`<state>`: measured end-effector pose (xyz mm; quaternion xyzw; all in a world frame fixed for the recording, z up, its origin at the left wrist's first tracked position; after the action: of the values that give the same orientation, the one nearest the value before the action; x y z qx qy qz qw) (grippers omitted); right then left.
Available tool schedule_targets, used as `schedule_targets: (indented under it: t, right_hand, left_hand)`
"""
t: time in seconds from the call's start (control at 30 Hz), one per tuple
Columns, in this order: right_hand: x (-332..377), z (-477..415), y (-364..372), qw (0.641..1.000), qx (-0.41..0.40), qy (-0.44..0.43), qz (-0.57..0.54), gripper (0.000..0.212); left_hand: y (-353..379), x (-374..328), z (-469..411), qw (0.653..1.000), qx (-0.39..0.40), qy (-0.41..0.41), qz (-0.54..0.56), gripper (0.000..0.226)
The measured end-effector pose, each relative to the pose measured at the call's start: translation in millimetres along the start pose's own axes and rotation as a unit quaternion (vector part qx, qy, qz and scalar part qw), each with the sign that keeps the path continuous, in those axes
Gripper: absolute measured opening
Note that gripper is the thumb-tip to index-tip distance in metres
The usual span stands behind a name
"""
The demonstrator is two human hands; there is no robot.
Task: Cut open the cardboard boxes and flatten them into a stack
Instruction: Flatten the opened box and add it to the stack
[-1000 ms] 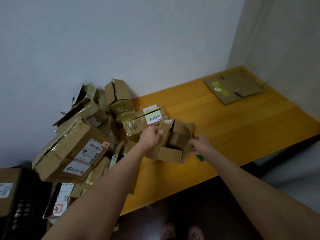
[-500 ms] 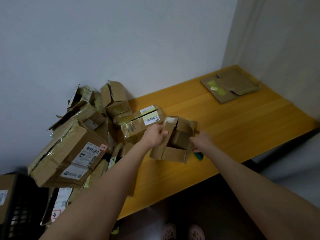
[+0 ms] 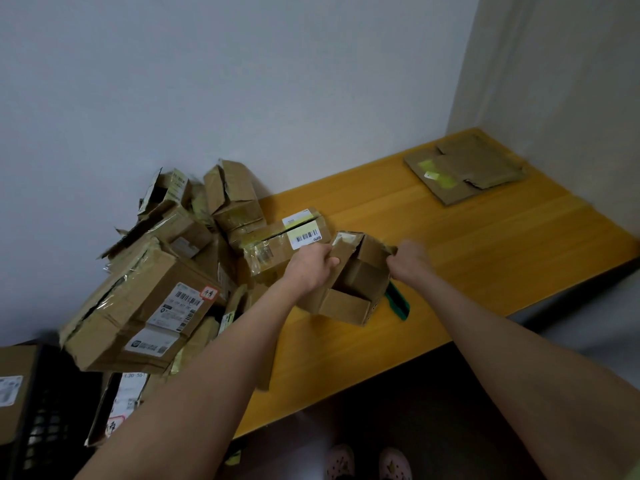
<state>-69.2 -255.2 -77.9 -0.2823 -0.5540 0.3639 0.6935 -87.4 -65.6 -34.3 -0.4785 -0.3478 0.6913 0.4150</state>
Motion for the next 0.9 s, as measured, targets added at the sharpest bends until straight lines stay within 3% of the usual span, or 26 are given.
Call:
schedule_targets:
  t: [0.13,0.37,0.53,0.7,0.8,0.9]
  right_hand:
    - [-2.5,0.6,2.1,0.998,0.023,-0.007,-0.056,0.016]
    - [-11.4,3.0,1.1,0.984,0.034,-0.006,-0.175,0.023]
    - [-7.6,6.6,-1.7,0.955,0.037,0.004,-0.295,0.027]
    - [-1.6,1.5,10.0,0.983,0.033,0.015,-0.18,0.027]
    - [4.5,0.7,9.9,0.999,0.01,-0.018,-0.029,0.061]
    - [19.3,4.0,15.3,0.993,0.026,-0.074,0.093,0.09]
  left_hand:
    - [-3.2,5.0,0.6,1.0,0.018,-0.004,0.016,0.021]
    - [-2.8,11.3,-0.3,0.997,0.067,-0.013,0.044,0.007]
    - [-11.8,35.8,-4.0,0.992,0.05,-0.066,0.097,0.011]
    - [-20.3,23.5,-9.6,0.998,0.039,-0.032,0.027,0.013]
    - [-25.3,7.6,-12.7,0.999,0.017,-0.006,-0.033,0.025]
    - [-24.2,-8.3,-12.0,0.997,0.007,0.022,-0.078,0.025]
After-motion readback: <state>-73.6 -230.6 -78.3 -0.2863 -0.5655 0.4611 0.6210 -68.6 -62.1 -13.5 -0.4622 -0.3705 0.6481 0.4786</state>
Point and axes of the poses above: each hand's wrist, its own z-axis away from the middle knuckle, its own y-axis out of the palm, x = y × z, the point moved 2 cm from there along -z, towards the middle knuckle, and after that the axes turned 15 degrees about -y, right-handed, at the moved point
